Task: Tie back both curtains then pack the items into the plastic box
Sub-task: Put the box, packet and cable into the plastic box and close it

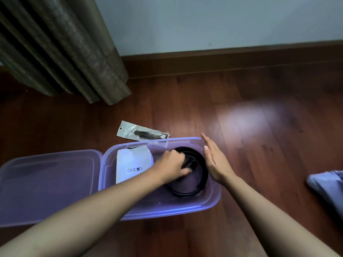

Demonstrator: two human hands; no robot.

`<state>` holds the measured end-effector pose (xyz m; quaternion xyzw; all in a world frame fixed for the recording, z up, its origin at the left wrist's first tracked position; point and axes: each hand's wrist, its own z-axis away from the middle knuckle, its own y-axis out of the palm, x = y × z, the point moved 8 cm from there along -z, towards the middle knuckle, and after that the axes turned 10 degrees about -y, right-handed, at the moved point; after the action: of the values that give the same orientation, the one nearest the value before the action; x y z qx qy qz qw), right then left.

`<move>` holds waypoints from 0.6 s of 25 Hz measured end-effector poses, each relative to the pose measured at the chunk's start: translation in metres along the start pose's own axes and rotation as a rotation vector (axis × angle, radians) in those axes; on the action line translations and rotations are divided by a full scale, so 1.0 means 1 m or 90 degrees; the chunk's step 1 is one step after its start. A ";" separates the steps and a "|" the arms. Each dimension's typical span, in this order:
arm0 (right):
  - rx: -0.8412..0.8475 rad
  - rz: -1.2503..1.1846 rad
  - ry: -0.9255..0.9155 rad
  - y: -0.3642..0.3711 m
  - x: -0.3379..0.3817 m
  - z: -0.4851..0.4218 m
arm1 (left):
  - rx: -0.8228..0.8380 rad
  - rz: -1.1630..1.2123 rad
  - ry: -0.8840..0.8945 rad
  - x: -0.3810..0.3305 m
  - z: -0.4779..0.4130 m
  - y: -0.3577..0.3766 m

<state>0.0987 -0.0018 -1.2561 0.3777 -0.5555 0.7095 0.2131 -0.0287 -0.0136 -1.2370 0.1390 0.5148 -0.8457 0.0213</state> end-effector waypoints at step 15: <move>-0.005 0.027 -0.020 0.000 -0.002 -0.002 | 0.003 -0.050 -0.117 0.166 -0.091 -0.038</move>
<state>0.0993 0.0000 -1.2576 0.3763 -0.5697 0.7053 0.1908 -0.1757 0.1015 -1.2866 0.0410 0.5141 -0.8561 0.0349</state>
